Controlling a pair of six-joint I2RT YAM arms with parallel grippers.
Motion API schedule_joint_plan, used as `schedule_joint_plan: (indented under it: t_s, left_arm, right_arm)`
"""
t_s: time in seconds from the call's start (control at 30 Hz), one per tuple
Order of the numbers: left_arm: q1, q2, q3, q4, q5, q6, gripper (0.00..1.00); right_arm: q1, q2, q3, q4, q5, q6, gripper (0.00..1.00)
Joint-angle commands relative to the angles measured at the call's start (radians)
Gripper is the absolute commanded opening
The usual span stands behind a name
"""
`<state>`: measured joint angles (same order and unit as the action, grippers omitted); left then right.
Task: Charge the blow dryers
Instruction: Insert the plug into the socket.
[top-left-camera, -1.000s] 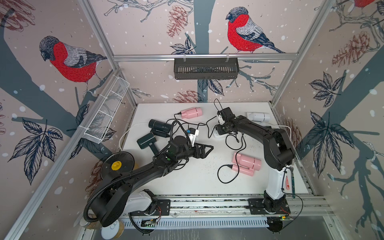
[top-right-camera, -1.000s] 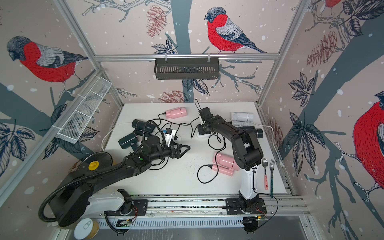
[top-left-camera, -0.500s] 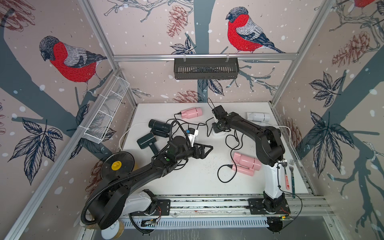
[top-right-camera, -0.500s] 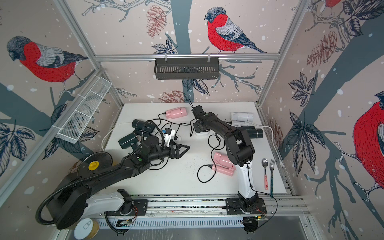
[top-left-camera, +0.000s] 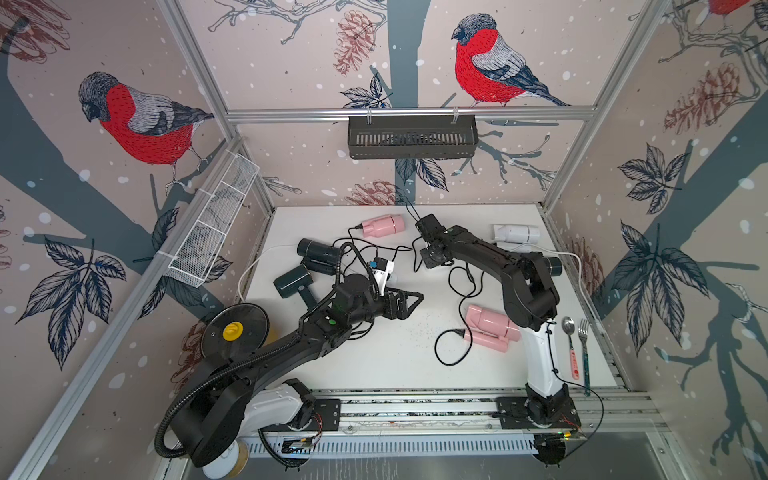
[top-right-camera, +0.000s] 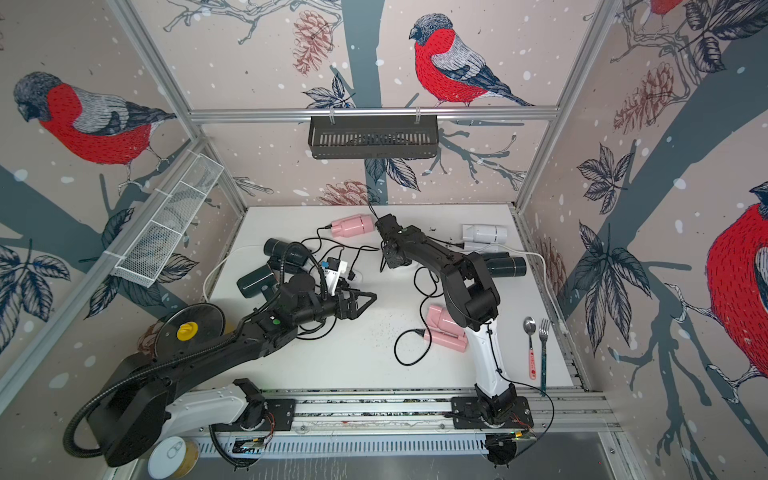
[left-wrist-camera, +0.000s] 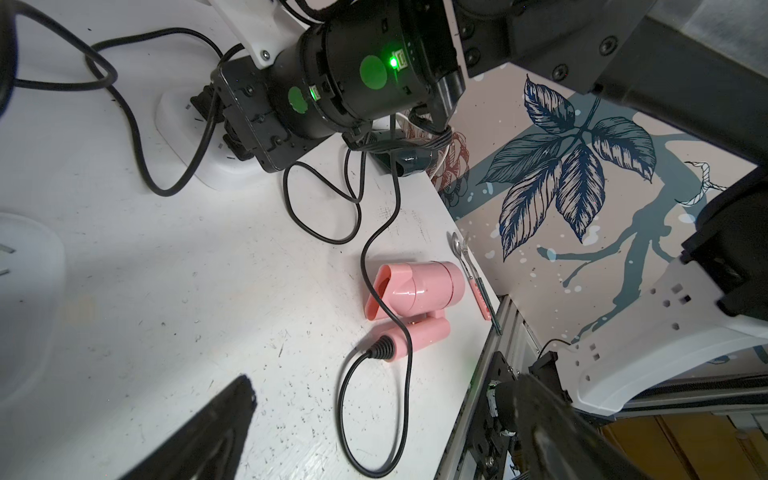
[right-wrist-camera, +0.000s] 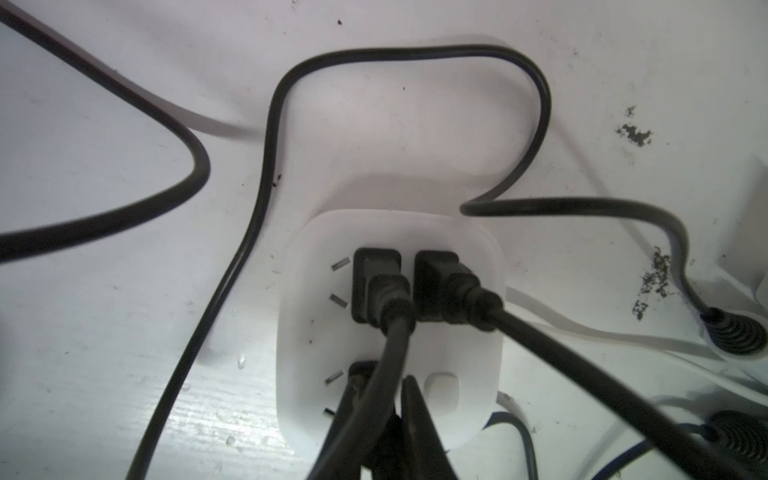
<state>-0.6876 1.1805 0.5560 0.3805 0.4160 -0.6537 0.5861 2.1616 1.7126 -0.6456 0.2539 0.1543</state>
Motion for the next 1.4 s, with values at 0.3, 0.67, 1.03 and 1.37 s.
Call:
schedule_joint_plan:
  t_s: [0.3,0.67,1.03,1.37]
  left_arm:
    - [-0.001,-0.004,0.007,0.004,0.002,0.018,0.97]
    - [0.000,-0.054,0.017,-0.067,-0.044,0.034,0.97]
    - [0.012,-0.074,0.044,-0.114,-0.054,0.052,0.97]
    - [0.049,-0.083,0.089,-0.160,-0.045,0.079,0.97]
  right_arm:
    - [-0.042,-0.077,-0.095,-0.087,-0.136,-0.019,0.04]
    - [-0.012,-0.069,-0.107,-0.077,-0.005,-0.010,0.04]
    - [-0.039,-0.088,-0.124,-0.048,-0.158,-0.021,0.04]
    - [-0.035,-0.098,-0.114,-0.050,-0.083,-0.015,0.09]
